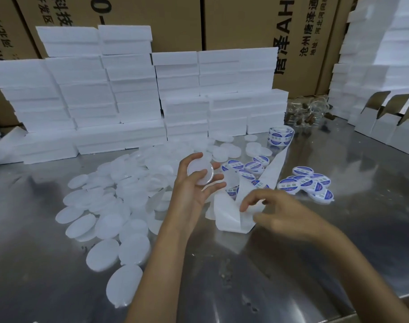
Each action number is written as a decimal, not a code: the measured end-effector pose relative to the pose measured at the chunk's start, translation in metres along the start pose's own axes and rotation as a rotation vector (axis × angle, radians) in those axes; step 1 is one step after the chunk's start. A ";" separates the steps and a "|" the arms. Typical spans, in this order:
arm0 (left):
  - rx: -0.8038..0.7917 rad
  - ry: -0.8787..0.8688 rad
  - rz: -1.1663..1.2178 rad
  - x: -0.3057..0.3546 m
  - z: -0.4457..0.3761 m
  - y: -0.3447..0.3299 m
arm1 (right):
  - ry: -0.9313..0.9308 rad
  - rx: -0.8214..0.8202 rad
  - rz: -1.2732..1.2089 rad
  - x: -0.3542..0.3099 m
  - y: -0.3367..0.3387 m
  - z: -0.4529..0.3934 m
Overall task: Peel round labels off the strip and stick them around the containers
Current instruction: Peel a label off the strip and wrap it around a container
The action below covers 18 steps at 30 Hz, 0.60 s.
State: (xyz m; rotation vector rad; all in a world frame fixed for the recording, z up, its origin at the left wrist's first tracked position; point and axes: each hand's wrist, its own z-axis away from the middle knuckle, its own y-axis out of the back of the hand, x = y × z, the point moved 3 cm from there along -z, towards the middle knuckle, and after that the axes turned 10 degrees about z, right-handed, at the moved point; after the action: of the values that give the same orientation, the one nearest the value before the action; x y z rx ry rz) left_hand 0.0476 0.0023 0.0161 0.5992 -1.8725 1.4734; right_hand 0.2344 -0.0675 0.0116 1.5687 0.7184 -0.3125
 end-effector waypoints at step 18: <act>0.059 -0.172 -0.432 -0.015 0.000 0.002 | -0.287 0.325 -0.521 0.015 -0.025 -0.038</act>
State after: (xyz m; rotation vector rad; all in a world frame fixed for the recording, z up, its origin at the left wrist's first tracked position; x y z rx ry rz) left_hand 0.0562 0.0022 0.0040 1.1110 -1.6890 1.2235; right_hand 0.2223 -0.0272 -0.0118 1.5722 0.8717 -1.0618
